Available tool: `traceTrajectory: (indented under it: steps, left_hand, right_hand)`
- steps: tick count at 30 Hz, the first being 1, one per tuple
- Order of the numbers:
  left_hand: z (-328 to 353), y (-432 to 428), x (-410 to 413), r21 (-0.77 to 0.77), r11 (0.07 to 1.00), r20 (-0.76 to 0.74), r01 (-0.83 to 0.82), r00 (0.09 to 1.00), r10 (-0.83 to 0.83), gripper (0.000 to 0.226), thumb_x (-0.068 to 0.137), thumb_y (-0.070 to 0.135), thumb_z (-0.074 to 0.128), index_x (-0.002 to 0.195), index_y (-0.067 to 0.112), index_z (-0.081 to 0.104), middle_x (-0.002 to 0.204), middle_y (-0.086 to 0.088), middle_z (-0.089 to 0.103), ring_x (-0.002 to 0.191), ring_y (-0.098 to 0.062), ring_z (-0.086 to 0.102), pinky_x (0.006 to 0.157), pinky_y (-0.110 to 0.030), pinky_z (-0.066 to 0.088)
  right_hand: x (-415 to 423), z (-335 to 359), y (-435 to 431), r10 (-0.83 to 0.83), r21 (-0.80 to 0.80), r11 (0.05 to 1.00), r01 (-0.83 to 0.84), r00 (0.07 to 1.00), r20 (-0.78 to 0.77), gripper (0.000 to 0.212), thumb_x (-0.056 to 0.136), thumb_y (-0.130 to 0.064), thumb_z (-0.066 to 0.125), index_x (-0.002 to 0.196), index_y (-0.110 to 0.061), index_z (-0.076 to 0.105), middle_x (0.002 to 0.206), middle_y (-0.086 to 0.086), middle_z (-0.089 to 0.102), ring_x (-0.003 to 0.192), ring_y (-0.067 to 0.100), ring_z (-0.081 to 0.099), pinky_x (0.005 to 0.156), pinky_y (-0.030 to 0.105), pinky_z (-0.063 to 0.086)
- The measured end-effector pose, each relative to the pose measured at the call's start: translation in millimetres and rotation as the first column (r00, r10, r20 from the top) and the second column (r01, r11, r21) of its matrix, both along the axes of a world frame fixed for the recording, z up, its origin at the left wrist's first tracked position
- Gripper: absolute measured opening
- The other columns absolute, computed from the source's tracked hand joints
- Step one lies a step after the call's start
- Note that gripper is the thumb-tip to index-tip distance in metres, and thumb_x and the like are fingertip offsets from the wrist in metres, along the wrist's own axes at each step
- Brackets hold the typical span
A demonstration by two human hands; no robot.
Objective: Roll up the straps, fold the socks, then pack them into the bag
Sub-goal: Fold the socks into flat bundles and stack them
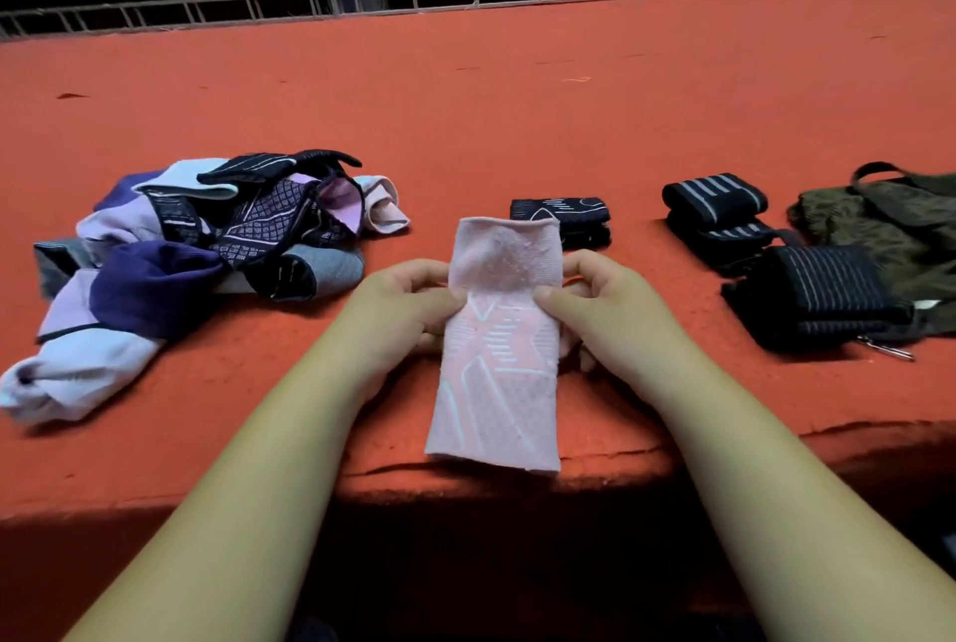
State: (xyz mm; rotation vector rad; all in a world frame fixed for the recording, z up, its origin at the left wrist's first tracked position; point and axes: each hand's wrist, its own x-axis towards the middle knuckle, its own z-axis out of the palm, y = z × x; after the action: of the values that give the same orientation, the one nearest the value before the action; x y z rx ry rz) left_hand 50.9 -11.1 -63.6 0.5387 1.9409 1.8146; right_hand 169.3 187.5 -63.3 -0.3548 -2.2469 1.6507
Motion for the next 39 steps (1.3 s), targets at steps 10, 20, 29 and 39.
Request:
traceTrajectory:
  steps: [10, 20, 29, 39]
  left_hand:
    - [-5, 1, -7, 0.129, 0.992, -0.013, -0.011, 1.0, 0.013, 0.021, 0.097, 0.004, 0.072, 0.117, 0.005, 0.074, 0.114, -0.022, 0.076, 0.093, -0.03, 0.073, 0.089, -0.045, 0.06]
    - [-3, -5, -9, 0.135, 0.986, 0.046, 0.094, 0.994, -0.101, 0.029, 0.09, -0.017, 0.058, 0.088, 0.009, 0.071, 0.089, -0.011, 0.074, 0.077, -0.019, 0.069, 0.071, -0.025, 0.059]
    - [-6, -3, -16, 0.063, 0.987, 0.039, 0.149, 0.988, -0.151, 0.022, 0.084, 0.032, 0.072, 0.098, 0.017, 0.065, 0.097, -0.005, 0.072, 0.083, -0.017, 0.066, 0.072, -0.026, 0.055]
    - [0, -2, -6, 0.199, 0.976, 0.04, 0.092, 0.994, -0.102, 0.039, 0.077, 0.009, 0.085, 0.113, 0.009, 0.07, 0.093, -0.012, 0.07, 0.078, -0.02, 0.067, 0.068, -0.026, 0.056]
  right_hand:
    - [1, -2, 0, 0.045, -0.041, 0.998, -0.046, 0.999, -0.021, 0.031, 0.102, -0.013, 0.063, 0.11, -0.039, 0.077, 0.066, 0.001, 0.061, 0.058, 0.014, 0.055, 0.046, 0.03, 0.044]
    - [2, -3, 5, 0.011, -0.066, 0.998, -0.007, 0.997, 0.071, 0.046, 0.094, -0.002, 0.048, 0.098, -0.031, 0.083, 0.067, 0.006, 0.056, 0.06, 0.022, 0.047, 0.05, 0.028, 0.04]
    - [8, 1, 1, 0.033, -0.11, 0.994, -0.025, 0.997, 0.072, 0.046, 0.085, 0.002, 0.043, 0.084, -0.017, 0.085, 0.068, 0.013, 0.054, 0.065, 0.024, 0.046, 0.052, 0.031, 0.041]
    - [17, 3, -2, 0.169, -0.015, 0.986, -0.169, 0.985, 0.035, 0.038, 0.1, -0.034, 0.07, 0.137, -0.042, 0.062, 0.069, -0.009, 0.061, 0.057, 0.007, 0.052, 0.054, 0.027, 0.042]
